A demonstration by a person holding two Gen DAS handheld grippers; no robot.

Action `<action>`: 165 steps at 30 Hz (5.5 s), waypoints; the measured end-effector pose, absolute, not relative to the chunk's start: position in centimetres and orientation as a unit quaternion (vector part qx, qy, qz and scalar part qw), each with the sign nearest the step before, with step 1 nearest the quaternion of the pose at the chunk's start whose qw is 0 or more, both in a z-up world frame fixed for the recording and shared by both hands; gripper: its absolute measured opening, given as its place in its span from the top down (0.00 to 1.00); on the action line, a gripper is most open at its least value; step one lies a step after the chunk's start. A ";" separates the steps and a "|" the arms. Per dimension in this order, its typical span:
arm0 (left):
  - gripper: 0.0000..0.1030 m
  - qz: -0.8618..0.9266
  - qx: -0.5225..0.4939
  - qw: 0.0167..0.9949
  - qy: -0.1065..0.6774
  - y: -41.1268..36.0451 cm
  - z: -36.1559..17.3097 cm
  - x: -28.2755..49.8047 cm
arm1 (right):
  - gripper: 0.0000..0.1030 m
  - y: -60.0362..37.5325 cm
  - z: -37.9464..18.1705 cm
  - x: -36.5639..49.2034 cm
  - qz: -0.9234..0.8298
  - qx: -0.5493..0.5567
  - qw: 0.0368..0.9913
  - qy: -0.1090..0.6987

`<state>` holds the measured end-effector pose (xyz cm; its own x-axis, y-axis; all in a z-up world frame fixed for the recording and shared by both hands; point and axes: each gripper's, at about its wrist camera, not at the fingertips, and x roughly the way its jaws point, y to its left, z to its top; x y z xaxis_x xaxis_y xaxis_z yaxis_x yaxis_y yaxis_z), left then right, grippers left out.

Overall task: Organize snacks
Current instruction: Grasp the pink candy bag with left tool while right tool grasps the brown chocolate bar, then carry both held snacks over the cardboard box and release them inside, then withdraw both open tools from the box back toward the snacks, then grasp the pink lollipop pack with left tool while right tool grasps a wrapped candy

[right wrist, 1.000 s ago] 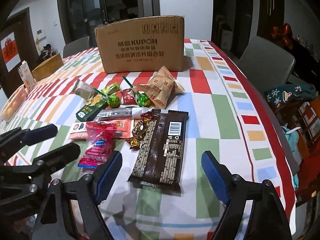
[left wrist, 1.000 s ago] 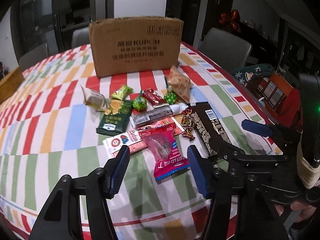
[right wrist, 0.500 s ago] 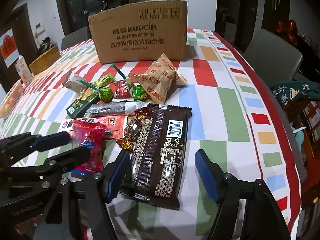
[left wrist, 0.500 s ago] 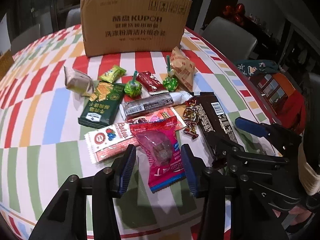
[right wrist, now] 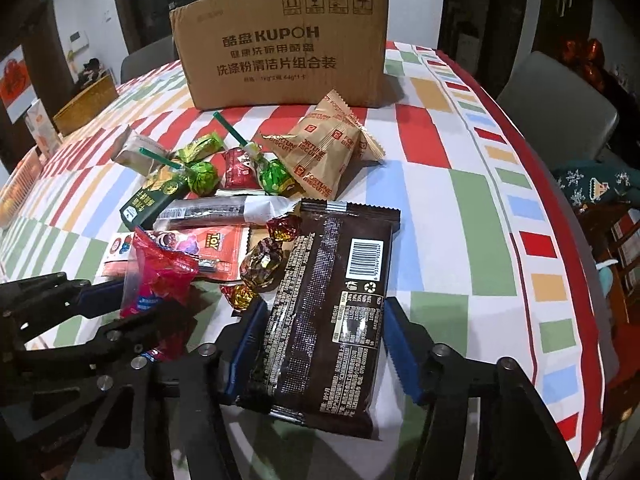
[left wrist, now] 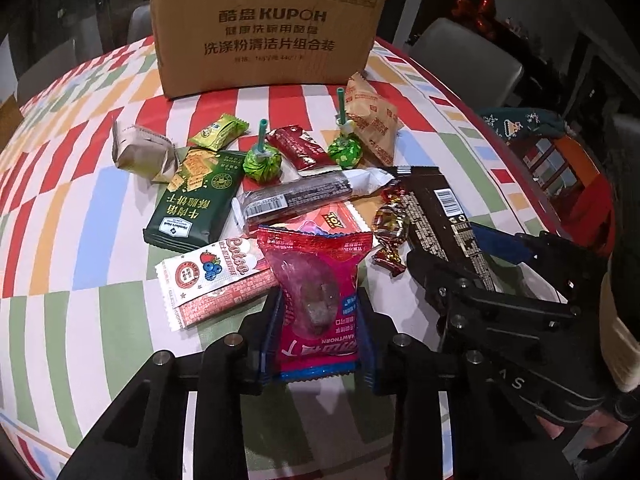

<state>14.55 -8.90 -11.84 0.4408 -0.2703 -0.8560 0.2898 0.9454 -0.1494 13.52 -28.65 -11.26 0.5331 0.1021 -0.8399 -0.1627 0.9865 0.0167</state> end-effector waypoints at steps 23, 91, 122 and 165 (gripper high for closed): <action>0.68 -0.168 -0.003 0.877 0.449 -7.6 -6.3 14.1 | 0.50 -29.8 -6.1 11.0 0.067 0.011 0.897 0.438; 0.33 -0.089 0.039 0.933 0.346 -4.7 6.7 37.8 | 0.55 -25.0 7.3 33.4 0.082 -0.054 0.945 0.312; 0.27 -0.135 0.075 0.937 0.312 -5.3 4.6 19.3 | 0.51 -26.6 4.5 17.7 0.110 -0.018 0.941 0.321; 0.32 -0.242 0.155 0.833 0.472 -7.8 -11.5 17.6 | 0.51 -26.2 -9.5 15.1 0.103 0.009 0.861 0.498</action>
<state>17.59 -7.76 -11.53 0.4367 -0.2570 -0.8621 0.5503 0.8344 0.0300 15.07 -26.18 -9.45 0.4826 0.1869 -0.8556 -0.1695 0.9784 0.1182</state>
